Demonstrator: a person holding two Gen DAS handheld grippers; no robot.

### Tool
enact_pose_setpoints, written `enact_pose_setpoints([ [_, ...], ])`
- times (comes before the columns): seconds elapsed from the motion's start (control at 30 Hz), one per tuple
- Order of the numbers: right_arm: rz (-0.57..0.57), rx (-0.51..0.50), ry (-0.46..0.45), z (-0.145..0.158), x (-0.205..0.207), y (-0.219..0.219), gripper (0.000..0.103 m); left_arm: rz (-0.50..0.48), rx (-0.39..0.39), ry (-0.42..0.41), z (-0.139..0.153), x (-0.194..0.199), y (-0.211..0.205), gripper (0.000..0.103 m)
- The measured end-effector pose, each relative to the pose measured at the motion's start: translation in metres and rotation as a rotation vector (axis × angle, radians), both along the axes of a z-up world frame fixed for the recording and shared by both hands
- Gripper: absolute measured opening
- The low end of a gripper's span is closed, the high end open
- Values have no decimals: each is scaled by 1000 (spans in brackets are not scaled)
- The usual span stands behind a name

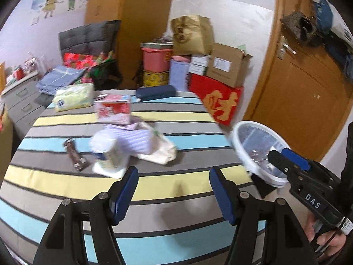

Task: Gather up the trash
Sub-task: 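Move both tools back over the table, then grasp the white yogurt cup with the left tool while the right tool grasps the white cloth tote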

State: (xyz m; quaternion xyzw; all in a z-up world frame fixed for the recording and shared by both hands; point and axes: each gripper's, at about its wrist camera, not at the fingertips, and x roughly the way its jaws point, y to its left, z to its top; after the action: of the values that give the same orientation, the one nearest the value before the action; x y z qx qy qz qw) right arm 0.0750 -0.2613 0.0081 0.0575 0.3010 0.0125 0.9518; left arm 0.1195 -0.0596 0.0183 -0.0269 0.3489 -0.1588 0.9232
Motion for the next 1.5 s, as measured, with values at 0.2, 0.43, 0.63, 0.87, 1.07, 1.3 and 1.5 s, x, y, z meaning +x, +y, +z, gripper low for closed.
enact_pose_setpoints([
  [0.2, 56, -11, 10, -2, 11, 22, 48, 99, 6, -5, -3, 6, 39, 66],
  [0.43, 116, -32, 29, -5, 27, 46, 48, 169, 1, 16, -12, 15, 76, 66],
  [0.63, 170, -63, 53, -10, 42, 63, 48, 200, -7, 40, -22, 26, 94, 66],
  [0.87, 226, -81, 102, -20, 66, 77, 48, 178, -22, 69, -32, 47, 97, 68],
  [1.07, 263, -56, 152, -30, 86, 76, 48, 151, -29, 84, -40, 69, 92, 71],
  [1.3, 289, -47, 188, -38, 99, 77, 48, 143, -12, 122, -53, 92, 86, 71],
  [1.5, 295, -44, 231, -45, 109, 79, 48, 133, -25, 133, -59, 108, 84, 71],
])
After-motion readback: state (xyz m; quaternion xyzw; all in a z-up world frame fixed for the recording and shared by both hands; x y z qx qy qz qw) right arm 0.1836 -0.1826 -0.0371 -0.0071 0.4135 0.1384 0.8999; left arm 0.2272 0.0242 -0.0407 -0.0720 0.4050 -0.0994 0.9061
